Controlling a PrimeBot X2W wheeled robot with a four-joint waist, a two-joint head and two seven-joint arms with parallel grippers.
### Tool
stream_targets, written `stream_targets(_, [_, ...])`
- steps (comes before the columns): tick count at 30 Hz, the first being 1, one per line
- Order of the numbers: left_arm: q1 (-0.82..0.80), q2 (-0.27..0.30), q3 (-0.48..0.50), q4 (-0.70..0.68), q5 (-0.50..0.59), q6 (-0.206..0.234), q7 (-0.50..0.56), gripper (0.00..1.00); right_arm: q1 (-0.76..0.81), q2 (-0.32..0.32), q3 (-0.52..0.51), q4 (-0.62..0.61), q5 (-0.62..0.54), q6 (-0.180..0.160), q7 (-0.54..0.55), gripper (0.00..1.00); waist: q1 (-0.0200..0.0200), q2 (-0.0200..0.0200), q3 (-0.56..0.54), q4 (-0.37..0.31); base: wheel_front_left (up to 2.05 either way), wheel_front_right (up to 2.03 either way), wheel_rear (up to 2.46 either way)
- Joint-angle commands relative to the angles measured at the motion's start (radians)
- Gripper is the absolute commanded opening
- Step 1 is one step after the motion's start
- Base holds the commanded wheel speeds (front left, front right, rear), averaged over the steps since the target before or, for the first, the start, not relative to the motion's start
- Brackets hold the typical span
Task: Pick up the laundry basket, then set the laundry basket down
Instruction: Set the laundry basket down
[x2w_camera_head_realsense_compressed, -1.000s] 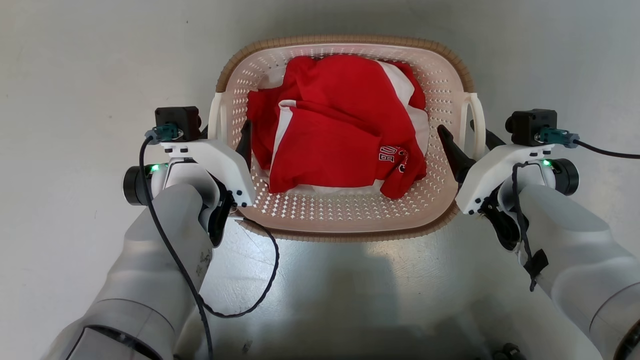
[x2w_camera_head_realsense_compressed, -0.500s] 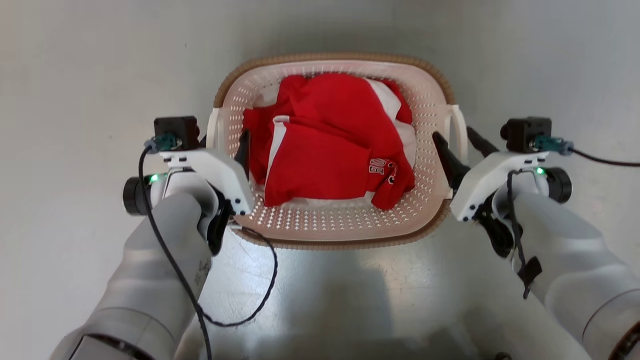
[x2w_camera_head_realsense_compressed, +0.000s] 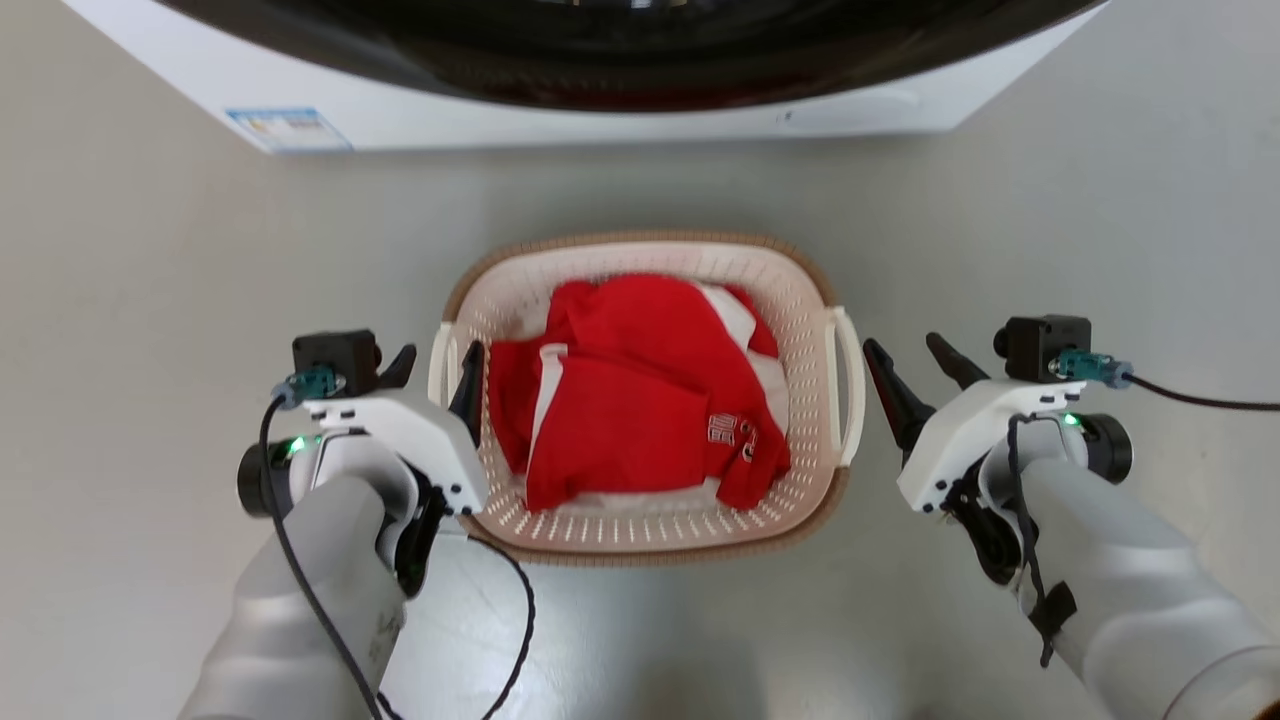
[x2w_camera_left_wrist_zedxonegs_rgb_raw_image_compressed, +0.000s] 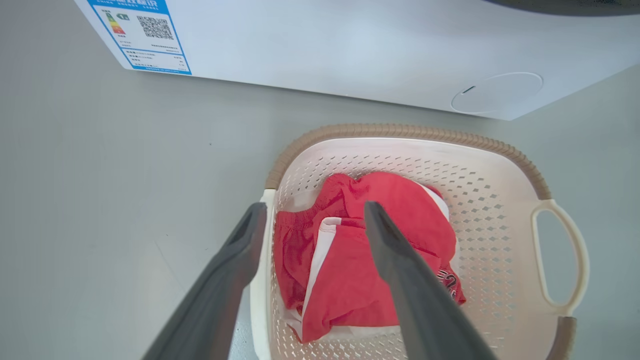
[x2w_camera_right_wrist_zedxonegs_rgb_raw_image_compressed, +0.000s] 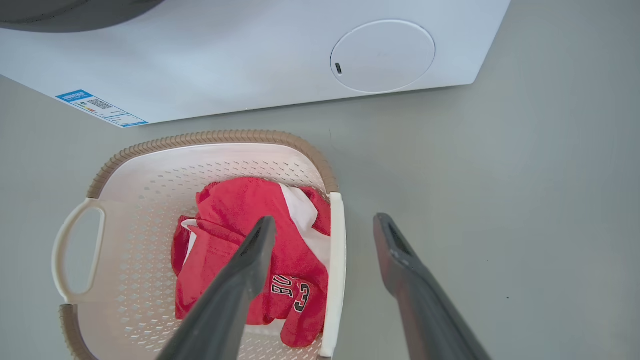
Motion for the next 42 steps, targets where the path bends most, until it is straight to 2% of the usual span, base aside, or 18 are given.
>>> stream_targets(1, [0.036,0.030,0.032,-0.020,0.013,0.006,-0.006,1.00,0.061,0.000,-0.001,-0.014,-0.016,0.006,-0.005,1.00,0.0000,0.0000,-0.066,-0.007,0.00,0.00,0.00])
stream_targets(10, [0.168,0.050,0.153,-0.137,0.126,-0.016,-0.006,1.00,0.157,-0.006,-0.150,-0.077,-0.143,0.006,-0.005,1.00,0.0000,0.0000,-0.256,-0.016,0.00,0.00,0.00])
stream_targets(19, [0.268,0.041,0.270,-0.253,0.205,-0.039,-0.006,1.00,0.264,-0.009,-0.349,-0.198,-0.315,0.006,-0.005,1.00,0.0000,0.0000,-0.376,-0.022,0.00,0.00,0.00])
stream_targets(32, [0.373,0.018,0.393,-0.439,0.318,-0.061,-0.006,1.00,0.396,0.018,-0.626,-0.444,-0.608,0.006,-0.005,1.00,0.0000,0.0000,-0.458,-0.015,0.00,0.00,0.00])
stream_targets(42, [0.428,0.002,0.447,-0.599,0.378,-0.071,-0.006,1.00,0.482,0.047,-0.787,-0.637,-0.764,0.006,-0.005,1.00,0.0000,0.0000,-0.485,0.000,0.00,0.00,0.00])
